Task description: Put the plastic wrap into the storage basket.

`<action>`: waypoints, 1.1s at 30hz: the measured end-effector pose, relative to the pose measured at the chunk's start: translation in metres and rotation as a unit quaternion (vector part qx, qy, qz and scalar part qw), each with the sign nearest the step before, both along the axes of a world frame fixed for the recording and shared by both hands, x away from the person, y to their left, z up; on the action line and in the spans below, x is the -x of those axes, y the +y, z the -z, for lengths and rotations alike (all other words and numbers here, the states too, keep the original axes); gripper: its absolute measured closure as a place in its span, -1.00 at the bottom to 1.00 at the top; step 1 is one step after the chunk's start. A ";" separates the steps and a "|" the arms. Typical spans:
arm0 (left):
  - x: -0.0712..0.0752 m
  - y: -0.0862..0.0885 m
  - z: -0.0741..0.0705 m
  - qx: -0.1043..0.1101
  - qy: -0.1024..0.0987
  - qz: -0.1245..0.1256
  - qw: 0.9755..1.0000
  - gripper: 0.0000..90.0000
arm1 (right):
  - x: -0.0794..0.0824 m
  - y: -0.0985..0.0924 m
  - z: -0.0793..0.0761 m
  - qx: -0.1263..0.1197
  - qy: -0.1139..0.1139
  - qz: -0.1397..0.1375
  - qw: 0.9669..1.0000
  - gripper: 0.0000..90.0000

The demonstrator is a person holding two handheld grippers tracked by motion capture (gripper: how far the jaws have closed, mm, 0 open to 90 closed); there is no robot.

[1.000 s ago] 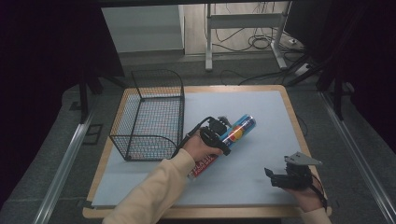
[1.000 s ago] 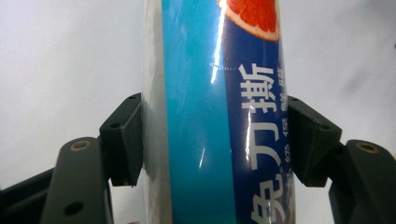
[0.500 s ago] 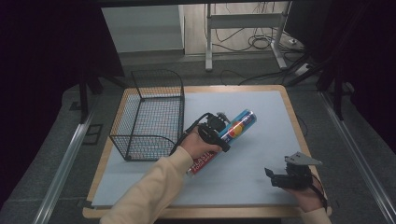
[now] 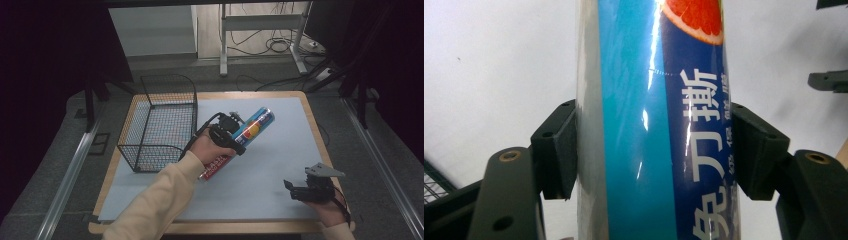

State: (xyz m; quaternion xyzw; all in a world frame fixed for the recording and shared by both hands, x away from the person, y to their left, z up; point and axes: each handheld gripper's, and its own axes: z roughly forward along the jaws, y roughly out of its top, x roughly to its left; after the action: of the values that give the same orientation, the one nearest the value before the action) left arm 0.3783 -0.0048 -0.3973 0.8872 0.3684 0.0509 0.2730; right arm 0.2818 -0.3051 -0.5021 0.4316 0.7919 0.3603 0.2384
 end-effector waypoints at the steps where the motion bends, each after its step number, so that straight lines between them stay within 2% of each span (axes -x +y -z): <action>1: 0.000 0.000 0.000 0.000 0.000 0.000 1.000 -0.29 | 0.000 0.000 0.000 0.000 0.000 0.000 1.000 -0.77; 13: -0.003 0.011 -0.014 0.010 -0.010 -0.008 1.000 -0.29 | 0.000 0.000 0.000 0.001 0.000 0.002 1.000 -0.76; 14: -0.004 0.013 -0.016 0.009 -0.017 -0.009 1.000 -0.29 | 0.000 0.000 -0.001 0.000 -0.001 0.002 1.000 -0.76; 19: -0.006 0.017 -0.024 0.013 -0.022 -0.014 1.000 -0.29 | 0.000 0.000 0.000 0.000 -0.001 0.001 1.000 -0.77; 22: -0.009 0.021 -0.029 0.019 -0.040 -0.028 0.999 -0.29 | 0.000 0.001 -0.001 -0.001 -0.001 0.001 1.000 -0.76; 30: -0.018 0.029 -0.036 0.016 -0.041 -0.035 0.998 -0.29 | 0.000 0.001 -0.001 -0.002 0.000 0.001 1.000 -0.77; 33: -0.021 0.032 -0.040 0.024 -0.036 -0.037 0.998 -0.29 | 0.000 0.000 -0.001 -0.001 0.000 0.002 1.000 -0.77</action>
State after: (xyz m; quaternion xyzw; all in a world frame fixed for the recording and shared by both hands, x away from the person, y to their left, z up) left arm 0.3995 0.0276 -0.3572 0.8639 0.3920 0.0843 0.3049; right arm 0.2821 -0.3048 -0.5014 0.4334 0.7906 0.3609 0.2385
